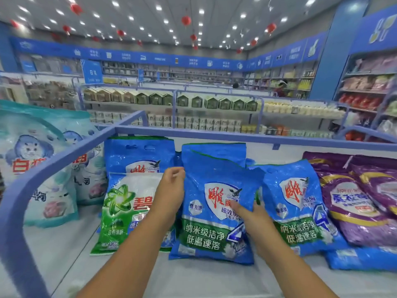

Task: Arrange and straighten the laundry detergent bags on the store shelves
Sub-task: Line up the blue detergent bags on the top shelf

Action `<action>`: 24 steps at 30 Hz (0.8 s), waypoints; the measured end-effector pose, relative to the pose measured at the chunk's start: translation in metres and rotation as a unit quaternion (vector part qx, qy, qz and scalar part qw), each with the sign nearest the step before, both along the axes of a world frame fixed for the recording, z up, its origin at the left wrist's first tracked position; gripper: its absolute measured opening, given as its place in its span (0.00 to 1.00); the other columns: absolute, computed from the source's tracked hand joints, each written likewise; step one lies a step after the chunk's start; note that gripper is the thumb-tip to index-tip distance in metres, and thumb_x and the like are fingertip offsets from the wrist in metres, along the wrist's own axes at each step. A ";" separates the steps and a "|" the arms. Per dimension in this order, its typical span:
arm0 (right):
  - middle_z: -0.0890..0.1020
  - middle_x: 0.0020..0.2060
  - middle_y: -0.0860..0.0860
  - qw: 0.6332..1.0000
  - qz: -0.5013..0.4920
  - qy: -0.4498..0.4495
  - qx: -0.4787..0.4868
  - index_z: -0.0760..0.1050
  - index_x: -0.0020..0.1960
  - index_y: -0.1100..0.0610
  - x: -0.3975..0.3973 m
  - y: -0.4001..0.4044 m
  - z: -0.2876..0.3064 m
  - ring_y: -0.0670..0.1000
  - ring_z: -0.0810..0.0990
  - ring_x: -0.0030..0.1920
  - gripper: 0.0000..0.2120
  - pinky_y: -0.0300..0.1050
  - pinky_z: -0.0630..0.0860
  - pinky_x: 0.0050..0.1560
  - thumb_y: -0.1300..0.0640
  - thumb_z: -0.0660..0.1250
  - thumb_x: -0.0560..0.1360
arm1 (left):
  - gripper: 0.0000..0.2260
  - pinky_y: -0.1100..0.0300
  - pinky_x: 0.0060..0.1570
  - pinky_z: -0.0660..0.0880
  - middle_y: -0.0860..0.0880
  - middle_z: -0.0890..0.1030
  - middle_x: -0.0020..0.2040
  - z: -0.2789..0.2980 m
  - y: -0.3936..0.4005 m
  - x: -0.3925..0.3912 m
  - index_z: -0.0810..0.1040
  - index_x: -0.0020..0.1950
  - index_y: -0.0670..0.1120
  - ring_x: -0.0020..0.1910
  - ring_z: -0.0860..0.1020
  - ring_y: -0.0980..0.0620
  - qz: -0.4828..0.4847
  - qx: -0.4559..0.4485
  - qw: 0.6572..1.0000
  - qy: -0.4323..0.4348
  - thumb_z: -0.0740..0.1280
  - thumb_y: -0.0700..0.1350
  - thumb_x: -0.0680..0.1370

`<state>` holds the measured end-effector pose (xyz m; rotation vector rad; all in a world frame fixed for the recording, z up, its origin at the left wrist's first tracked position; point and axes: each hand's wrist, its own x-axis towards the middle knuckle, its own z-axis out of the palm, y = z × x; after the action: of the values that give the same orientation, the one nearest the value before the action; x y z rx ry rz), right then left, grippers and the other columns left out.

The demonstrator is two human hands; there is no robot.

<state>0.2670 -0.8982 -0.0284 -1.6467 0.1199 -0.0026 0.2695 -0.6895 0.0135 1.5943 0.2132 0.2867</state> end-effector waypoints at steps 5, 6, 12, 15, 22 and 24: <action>0.87 0.46 0.48 0.997 -0.059 -0.054 0.022 0.82 0.52 0.54 0.015 0.019 0.008 0.49 0.84 0.45 0.08 0.44 0.77 0.42 0.51 0.72 0.77 | 0.14 0.60 0.50 0.71 0.62 0.78 0.54 -0.023 -0.007 -0.032 0.71 0.58 0.58 0.49 0.77 0.62 -0.086 0.114 0.986 0.081 0.72 0.57 0.77; 0.86 0.45 0.47 0.996 -0.064 -0.060 -0.008 0.82 0.52 0.54 0.021 0.020 0.008 0.48 0.83 0.44 0.09 0.44 0.75 0.41 0.49 0.72 0.77 | 0.14 0.64 0.48 0.71 0.64 0.78 0.52 -0.031 -0.010 -0.035 0.71 0.57 0.59 0.47 0.75 0.68 -0.089 0.140 0.984 0.070 0.73 0.54 0.76; 0.85 0.40 0.51 0.975 -0.092 -0.090 -0.180 0.80 0.46 0.57 0.031 0.033 0.010 0.55 0.83 0.43 0.17 0.53 0.80 0.46 0.42 0.71 0.75 | 0.11 0.54 0.45 0.74 0.56 0.78 0.45 -0.049 -0.020 -0.033 0.70 0.49 0.53 0.45 0.77 0.53 0.047 0.244 0.969 0.009 0.71 0.54 0.78; 0.81 0.56 0.45 0.983 -0.049 -0.059 -0.169 0.75 0.59 0.55 0.023 0.018 0.017 0.50 0.81 0.54 0.18 0.50 0.78 0.54 0.42 0.68 0.78 | 0.13 0.55 0.46 0.73 0.62 0.75 0.44 -0.053 -0.023 -0.032 0.67 0.51 0.54 0.43 0.75 0.59 0.060 0.212 0.975 0.004 0.72 0.53 0.78; 0.77 0.55 0.48 0.888 -0.244 -0.247 -0.301 0.78 0.57 0.52 0.011 -0.114 0.051 0.51 0.76 0.56 0.13 0.51 0.74 0.56 0.47 0.71 0.76 | 0.23 0.52 0.52 0.74 0.52 0.79 0.63 -0.055 -0.028 -0.026 0.67 0.72 0.50 0.59 0.78 0.46 0.086 0.276 0.957 0.034 0.68 0.54 0.80; 0.77 0.57 0.53 0.914 -0.231 -0.143 -0.301 0.76 0.60 0.54 0.021 -0.150 0.042 0.54 0.75 0.56 0.22 0.51 0.72 0.56 0.42 0.73 0.73 | 0.23 0.53 0.49 0.71 0.48 0.79 0.65 -0.055 -0.034 -0.027 0.66 0.72 0.49 0.59 0.78 0.44 0.106 0.291 0.950 0.039 0.67 0.55 0.80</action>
<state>0.2881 -1.0477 0.0140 -2.1721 0.3052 -0.7026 0.2424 -0.7236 -0.0419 2.1738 0.3880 0.4865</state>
